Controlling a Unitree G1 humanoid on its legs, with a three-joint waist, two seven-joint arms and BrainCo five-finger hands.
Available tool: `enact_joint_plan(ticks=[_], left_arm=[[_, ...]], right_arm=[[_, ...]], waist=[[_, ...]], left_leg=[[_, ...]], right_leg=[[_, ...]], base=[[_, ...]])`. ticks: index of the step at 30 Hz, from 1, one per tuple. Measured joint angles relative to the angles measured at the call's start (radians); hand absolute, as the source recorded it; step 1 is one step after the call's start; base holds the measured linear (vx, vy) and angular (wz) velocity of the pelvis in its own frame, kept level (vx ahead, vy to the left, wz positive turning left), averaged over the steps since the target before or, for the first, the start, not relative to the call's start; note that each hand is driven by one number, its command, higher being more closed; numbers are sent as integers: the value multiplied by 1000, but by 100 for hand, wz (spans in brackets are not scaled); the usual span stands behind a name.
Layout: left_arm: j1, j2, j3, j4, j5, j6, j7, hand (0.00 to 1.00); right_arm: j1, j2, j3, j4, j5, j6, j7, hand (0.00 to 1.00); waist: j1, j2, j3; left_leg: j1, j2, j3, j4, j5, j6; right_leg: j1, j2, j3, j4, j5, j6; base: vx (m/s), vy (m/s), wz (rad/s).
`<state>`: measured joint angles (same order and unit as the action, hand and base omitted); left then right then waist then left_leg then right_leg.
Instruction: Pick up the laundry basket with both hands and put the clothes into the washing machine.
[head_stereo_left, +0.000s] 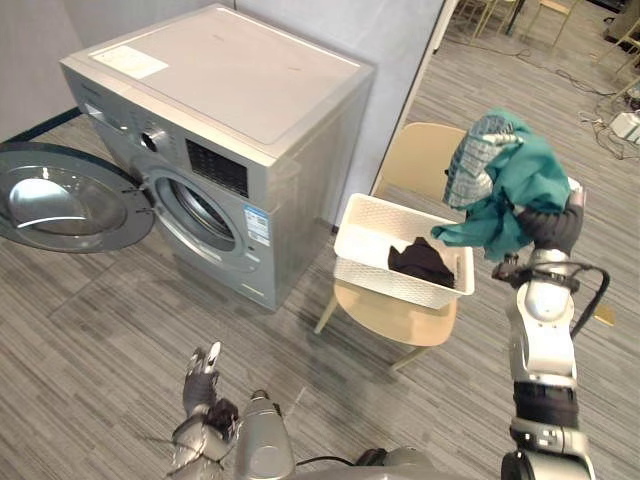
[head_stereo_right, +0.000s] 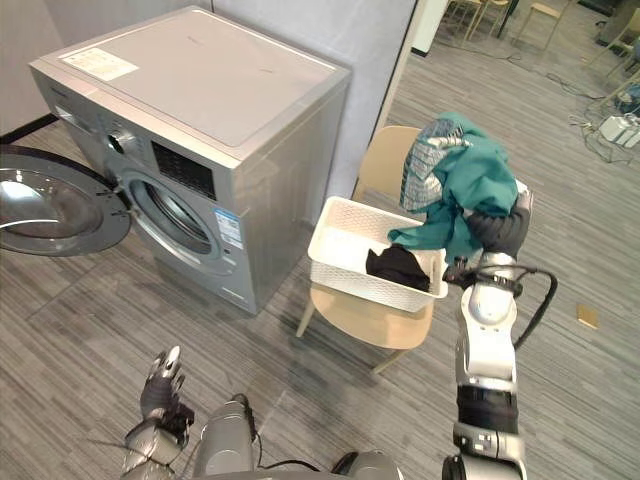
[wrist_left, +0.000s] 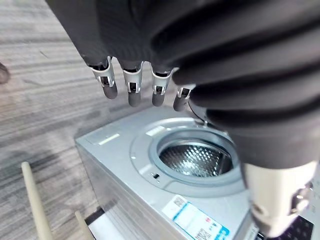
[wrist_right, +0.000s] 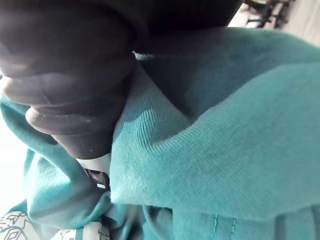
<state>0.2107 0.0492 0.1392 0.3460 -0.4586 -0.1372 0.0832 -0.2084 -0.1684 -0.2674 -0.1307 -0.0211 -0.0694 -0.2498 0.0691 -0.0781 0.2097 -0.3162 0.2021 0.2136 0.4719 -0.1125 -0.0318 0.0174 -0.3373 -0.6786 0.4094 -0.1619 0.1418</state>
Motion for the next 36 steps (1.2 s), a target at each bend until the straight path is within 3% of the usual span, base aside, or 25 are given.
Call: enact_joint_plan(ticks=[2, 4, 5, 6, 8, 10, 11, 12, 14, 16, 19, 22, 23, 25, 27, 28, 29, 30, 31, 32, 33, 35, 36], left_arm=[[-40, 16, -20, -3, 2, -1, -6, 0], [-58, 15, -18, -5, 2, -3, -8, 0], [-58, 14, -18, -15, 2, -3, -13, 0], [-58, 15, -17, -22, 2, -3, -15, 0], [-49, 40, -14, -26, 21, -4, -18, 0], [-48, 60, -14, -27, 61, -4, -19, 0], [-49, 64, -14, -27, 77, -4, -19, 0], [-50, 70, -13, -37, 121, -4, -18, 0], [-59, 71, -18, -75, 185, -4, -17, 0], [-66, 79, -14, -144, 261, -13, -13, 0], [-88, 103, -24, -269, 315, -46, -8, 0], [-186, 151, -118, -328, 315, -73, -16, 0], [-215, 167, -174, -357, 314, -74, -20, 0], [-230, 187, -264, -419, 302, -85, -53, 0], [-233, 210, -360, -478, 278, -109, -106, 0], [-245, 216, -415, -482, 272, -114, -139, 0], [-277, 215, -467, -469, 271, -112, -160, 0], [-314, 214, -510, -457, 266, -112, -175, 0], [-354, 212, -546, -442, 261, -112, -187, 0], [-412, 206, -582, -416, 252, -111, -195, 0], [-453, 210, -600, -394, 251, -111, -197, 0], [-497, 208, -619, -353, 243, -105, -194, 0], [-508, 210, -632, -337, 233, -98, -195, 0]], right_arm=[[9, 9, 53, -2, -10, 4, 19, 100], [7, 9, 145, -2, -32, 5, 38, 100], [6, 9, 191, 0, -32, 6, 46, 100], [4, 10, 208, 1, -32, 6, 54, 100], [-7, 9, 244, 1, -53, 7, 83, 100], [-28, 6, 253, 1, -67, 7, 106, 100], [-34, 3, 256, 1, -67, 5, 112, 100], [-43, -2, 261, 1, -66, -1, 121, 100], [-55, -21, 279, 1, -65, -5, 125, 100], [-56, -29, 313, 0, -51, -15, 130, 100], [-60, -32, 352, -19, -12, -45, 159, 100], [-60, -40, 361, -55, 19, -74, 189, 100], [-60, -49, 362, -55, 20, -76, 199, 100], [-60, -77, 363, -61, 20, -76, 211, 100], [-60, -99, 362, -91, 23, -78, 228, 100], [-45, -103, 361, -116, 24, -79, 236, 100], [-10, -113, 350, -155, 24, -80, 238, 100], [25, -122, 324, -195, 24, -80, 241, 100], [56, -127, 293, -225, 24, -82, 246, 100], [87, -130, 244, -251, 24, -83, 246, 100], [106, -122, 218, -252, 24, -82, 244, 100], [139, -111, 195, -253, 22, -79, 242, 100], [145, -113, 193, -261, 19, -79, 242, 100]], waist=[[8, 4, -1], [19, 27, -6], [27, 37, -3], [26, 41, 0], [23, 42, -2], [18, 33, -10], [13, 30, -14], [1, 23, -19], [0, 22, -24], [-1, 52, -39], [3, 49, -47], [-1, 51, -46], [-2, 51, -46], [-9, 51, -45], [-27, 57, -43], [-52, 64, -42], [-83, 81, -52], [-101, 87, -55], [-119, 111, -68], [-138, 124, -76], [-147, 125, -75], [-151, 108, -68], [-167, 108, -68]], left_leg=[[15, -37, 53, -10, -22, 35], [46, -58, 137, -38, -37, 60], [75, -64, 183, -60, -41, 84], [87, -65, 197, -65, -44, 89], [132, -85, 232, -114, -45, 90], [155, -112, 255, -176, -23, 89], [159, -127, 255, -198, -8, 90], [172, -158, 256, -241, 18, 87], [192, -195, 275, -289, 44, 93], [191, -178, 275, -313, 66, 90], [185, -161, 268, -316, 95, 89], [127, -139, 227, -240, 109, 97], [116, -129, 230, -206, 115, 88], [108, -142, 198, -178, 150, 36], [95, -127, 155, -82, 95, 80], [98, -89, 106, 5, 41, 69], [122, -53, 59, 11, 27, 43], [151, -32, 35, -32, 29, 13], [185, -22, 26, -105, 30, -22], [217, -33, 25, -211, 27, -38], [234, -49, 45, -267, 32, -31], [256, -77, 89, -321, 51, -20], [262, -94, 104, -344, 55, -14]], right_leg=[[-32, -46, 67, 5, 45, -4], [-82, -75, 114, 14, 107, -100], [-95, -89, 112, 46, 104, -128], [-96, -86, 116, 79, 93, -122], [-93, -27, 148, 173, 15, -92], [-86, 75, 219, 178, -67, -32], [-82, 102, 241, 163, -89, -21], [-56, 139, 275, 109, -131, -41], [-8, 151, 286, -1, -171, -99], [16, 203, 302, -100, -130, -106], [41, 241, 305, -185, -79, -125], [45, 255, 267, -184, -65, -124], [41, 252, 269, -157, -69, -130], [36, 228, 271, -129, -73, -136], [36, 202, 272, -137, -70, -141], [46, 200, 273, -143, -59, -144], [49, 200, 270, -155, -44, -140], [45, 203, 266, -165, -32, -135], [38, 203, 265, -175, -17, -127], [11, 198, 273, -187, 6, -114], [-2, 189, 288, -192, 22, -107], [-20, 174, 332, -214, 53, -96], [-25, 168, 353, -234, 71, -81]], base=[[11, 430, -33], [-13, 320, -72], [-21, 212, -71], [-28, 230, -68], [-36, 187, -48], [-32, 88, -34], [-33, 50, -16], [0, 0, 0], [-15, 21, -7], [-34, -5, -13], [0, -45, -1], [6, -87, 35], [-47, -63, 28], [-86, -19, 13], [-78, 34, -14], [-54, 59, -9], [-56, 118, 7], [-46, 191, 13], [-38, 209, 3], [-44, 264, -9], [-59, 222, -22], [-110, 212, -46], [-121, 175, -44]])
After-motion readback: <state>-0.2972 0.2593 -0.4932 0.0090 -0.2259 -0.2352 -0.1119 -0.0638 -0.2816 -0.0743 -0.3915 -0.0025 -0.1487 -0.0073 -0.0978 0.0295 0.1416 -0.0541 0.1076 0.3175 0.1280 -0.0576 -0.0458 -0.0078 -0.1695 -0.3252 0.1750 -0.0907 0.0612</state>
